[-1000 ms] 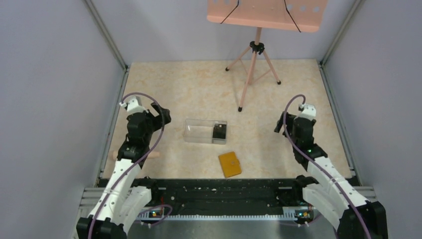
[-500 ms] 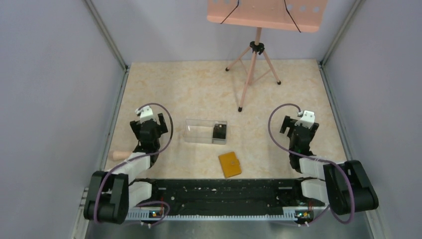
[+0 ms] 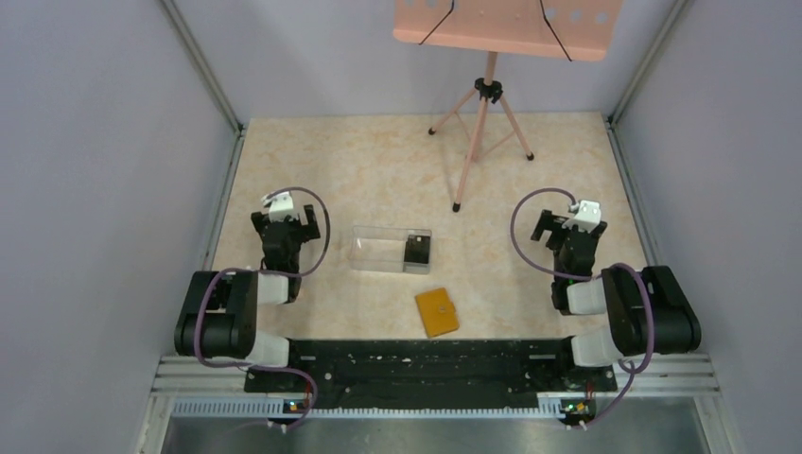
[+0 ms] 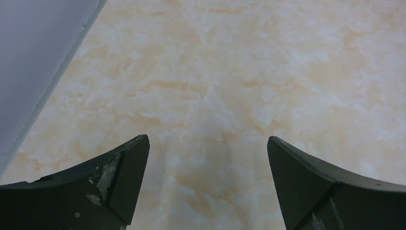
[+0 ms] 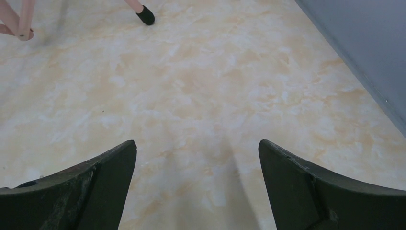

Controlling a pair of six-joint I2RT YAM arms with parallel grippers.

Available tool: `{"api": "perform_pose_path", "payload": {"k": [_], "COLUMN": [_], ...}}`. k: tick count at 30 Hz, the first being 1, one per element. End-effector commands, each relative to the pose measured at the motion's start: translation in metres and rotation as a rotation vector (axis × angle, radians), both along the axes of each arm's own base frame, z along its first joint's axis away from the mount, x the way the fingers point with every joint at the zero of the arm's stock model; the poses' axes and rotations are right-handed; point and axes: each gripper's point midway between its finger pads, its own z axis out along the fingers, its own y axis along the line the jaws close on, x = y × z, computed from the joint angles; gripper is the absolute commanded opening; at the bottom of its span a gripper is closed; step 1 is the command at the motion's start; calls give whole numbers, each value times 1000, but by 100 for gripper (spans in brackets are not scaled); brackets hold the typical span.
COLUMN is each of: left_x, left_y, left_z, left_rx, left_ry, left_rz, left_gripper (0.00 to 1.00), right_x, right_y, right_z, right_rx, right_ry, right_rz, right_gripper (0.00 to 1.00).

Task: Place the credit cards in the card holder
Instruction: Reset both arms

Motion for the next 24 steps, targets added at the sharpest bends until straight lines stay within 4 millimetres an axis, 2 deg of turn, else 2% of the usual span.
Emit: {"api": "perform_pose_path", "payload": {"k": [1, 10, 24], "left_x": [8, 5, 10], "left_y": [-4, 0, 1], "left_z": [12, 12, 10], "left_rx": [-12, -16, -19], "left_ry": [-92, -87, -77], "left_rz": [-54, -27, -17], "left_gripper": [99, 99, 99], "right_x": [8, 8, 8], "right_y": [5, 5, 5], "right_z": [23, 22, 22], "right_rx": [-10, -8, -8], "right_ry": [-102, -99, -99], "right_rz": [43, 41, 40], "right_gripper": [99, 99, 99]}}
